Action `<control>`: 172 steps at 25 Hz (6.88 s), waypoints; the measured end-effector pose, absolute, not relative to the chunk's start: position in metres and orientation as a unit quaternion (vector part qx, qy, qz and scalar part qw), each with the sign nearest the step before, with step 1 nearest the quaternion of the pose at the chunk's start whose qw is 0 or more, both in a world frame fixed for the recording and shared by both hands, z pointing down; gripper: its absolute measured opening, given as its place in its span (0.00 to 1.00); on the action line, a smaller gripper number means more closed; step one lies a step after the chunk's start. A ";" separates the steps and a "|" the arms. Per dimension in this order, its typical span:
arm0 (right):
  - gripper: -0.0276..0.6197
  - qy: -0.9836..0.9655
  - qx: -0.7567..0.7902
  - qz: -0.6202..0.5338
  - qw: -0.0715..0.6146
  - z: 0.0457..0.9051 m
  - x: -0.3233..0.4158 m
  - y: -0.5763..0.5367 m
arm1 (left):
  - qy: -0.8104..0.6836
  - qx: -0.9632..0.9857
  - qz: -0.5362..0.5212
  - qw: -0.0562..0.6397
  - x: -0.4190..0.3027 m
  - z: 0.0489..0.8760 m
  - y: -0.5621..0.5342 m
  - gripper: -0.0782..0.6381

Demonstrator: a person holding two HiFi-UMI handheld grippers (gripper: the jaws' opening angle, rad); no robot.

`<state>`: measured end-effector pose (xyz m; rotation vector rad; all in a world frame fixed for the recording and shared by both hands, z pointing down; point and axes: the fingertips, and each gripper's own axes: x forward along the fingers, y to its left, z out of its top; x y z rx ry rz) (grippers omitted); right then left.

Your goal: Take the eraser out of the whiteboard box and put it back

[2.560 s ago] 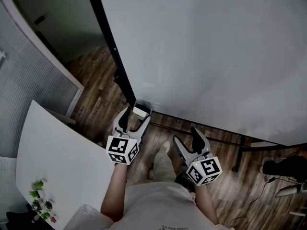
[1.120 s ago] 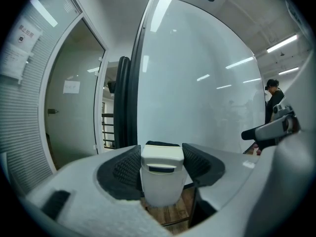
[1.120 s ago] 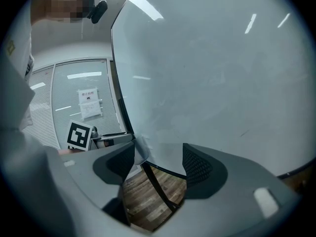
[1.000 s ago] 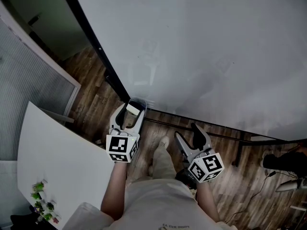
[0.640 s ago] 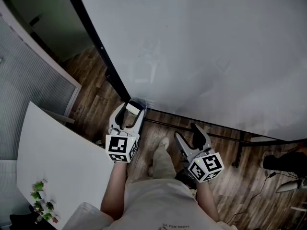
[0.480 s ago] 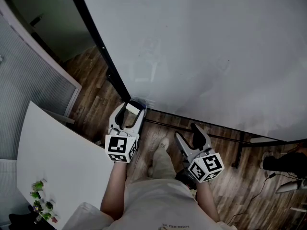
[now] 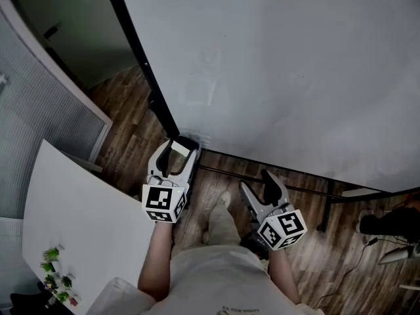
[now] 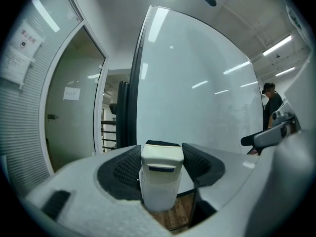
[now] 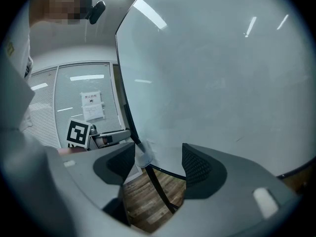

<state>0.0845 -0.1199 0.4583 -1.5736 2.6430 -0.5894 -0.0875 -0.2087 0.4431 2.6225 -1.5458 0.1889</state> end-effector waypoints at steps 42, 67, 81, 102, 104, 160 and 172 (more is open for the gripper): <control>0.50 0.859 -0.486 -0.158 0.020 0.429 0.069 -0.100 | -0.509 0.861 0.007 -0.006 -0.091 0.389 -0.178 0.47; 0.50 0.867 -0.477 -0.144 0.022 0.419 0.053 -0.081 | -0.501 0.865 0.002 -0.022 -0.101 0.374 -0.137 0.47; 0.50 0.872 -0.470 -0.137 0.023 0.415 0.037 -0.068 | -0.509 0.860 -0.002 -0.027 -0.118 0.368 -0.119 0.47; 0.49 0.862 -0.487 -0.140 0.020 0.418 0.045 -0.086 | -0.499 0.866 -0.002 -0.026 -0.114 0.369 -0.143 0.47; 0.49 0.861 -0.489 -0.142 0.019 0.419 0.046 -0.087 | -0.499 0.866 -0.001 -0.026 -0.114 0.369 -0.146 0.47; 0.49 0.842 -0.509 -0.180 0.005 0.453 0.076 -0.126 | -0.483 0.875 0.018 -0.002 -0.089 0.396 -0.201 0.47; 0.49 0.843 -0.504 -0.189 -0.003 0.461 0.077 -0.126 | -0.491 0.871 0.022 0.009 -0.093 0.405 -0.201 0.47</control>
